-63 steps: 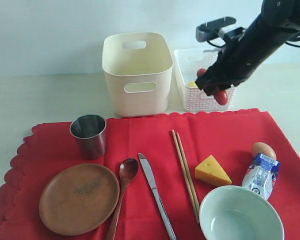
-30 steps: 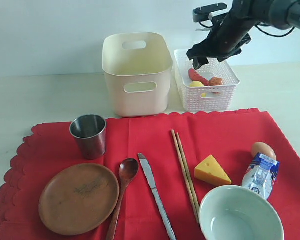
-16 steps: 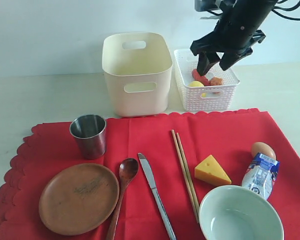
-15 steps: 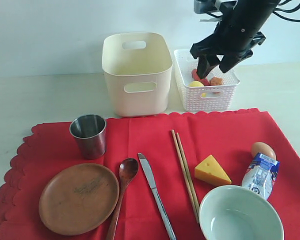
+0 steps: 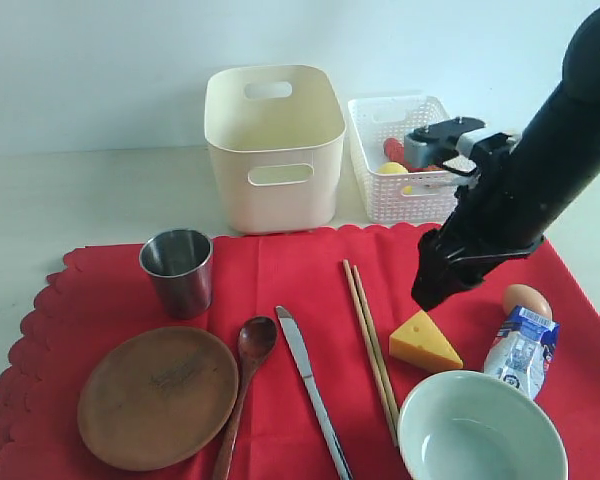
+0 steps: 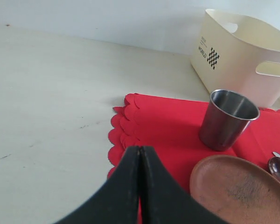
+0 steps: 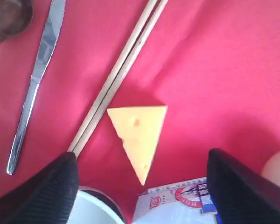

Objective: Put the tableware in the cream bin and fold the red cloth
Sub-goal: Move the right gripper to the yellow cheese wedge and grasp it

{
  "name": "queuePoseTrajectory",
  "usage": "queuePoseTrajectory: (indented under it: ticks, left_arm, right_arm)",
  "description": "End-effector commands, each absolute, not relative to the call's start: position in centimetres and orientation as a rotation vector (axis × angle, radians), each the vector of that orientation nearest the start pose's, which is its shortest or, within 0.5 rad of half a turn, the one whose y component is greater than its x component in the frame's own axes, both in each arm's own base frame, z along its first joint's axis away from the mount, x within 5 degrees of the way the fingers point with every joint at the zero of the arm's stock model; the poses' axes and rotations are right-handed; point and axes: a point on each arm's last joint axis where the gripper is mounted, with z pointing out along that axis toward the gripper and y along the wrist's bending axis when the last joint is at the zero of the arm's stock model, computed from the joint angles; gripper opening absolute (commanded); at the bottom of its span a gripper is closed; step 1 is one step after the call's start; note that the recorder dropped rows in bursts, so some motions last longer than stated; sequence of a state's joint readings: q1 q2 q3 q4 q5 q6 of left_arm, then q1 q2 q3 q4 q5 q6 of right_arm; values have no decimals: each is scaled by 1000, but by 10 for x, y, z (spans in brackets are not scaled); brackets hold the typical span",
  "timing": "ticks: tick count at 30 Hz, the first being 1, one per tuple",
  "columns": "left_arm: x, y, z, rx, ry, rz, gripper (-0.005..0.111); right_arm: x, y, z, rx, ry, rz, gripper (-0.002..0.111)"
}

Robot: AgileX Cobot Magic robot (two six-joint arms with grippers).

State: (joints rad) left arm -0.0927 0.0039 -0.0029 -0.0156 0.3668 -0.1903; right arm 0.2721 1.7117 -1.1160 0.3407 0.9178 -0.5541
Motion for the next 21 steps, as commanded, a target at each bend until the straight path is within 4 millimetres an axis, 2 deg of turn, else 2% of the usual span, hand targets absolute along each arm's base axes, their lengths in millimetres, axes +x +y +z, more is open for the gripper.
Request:
queuePoseTrajectory:
  ticks: [1, 5, 9, 12, 16, 19, 21]
  left_arm:
    - [53, -5, 181, -102, 1845, -214, 0]
    - [53, -5, 181, -102, 1845, -214, 0]
    - [53, -5, 181, -102, 1845, -214, 0]
    - [53, -5, 181, -102, 1845, -214, 0]
    - [53, -5, 181, -102, 1845, -214, 0]
    - [53, -5, 181, -102, 1845, -214, 0]
    - [53, -5, 181, -102, 1845, -214, 0]
  right_arm:
    - [299, 124, 196, -1042, 2745, 337, 76]
    - [299, 142, 178, -1128, 2732, 256, 76]
    - [303, 141, 153, -1099, 2822, 173, 76]
    - [304, 142, 139, -1099, 2869, 186, 76]
    - [305, 144, 128, -1087, 2897, 202, 76]
    - [308, 145, 124, -1074, 2875, 195, 68]
    - [309, 145, 124, -1067, 2865, 194, 55]
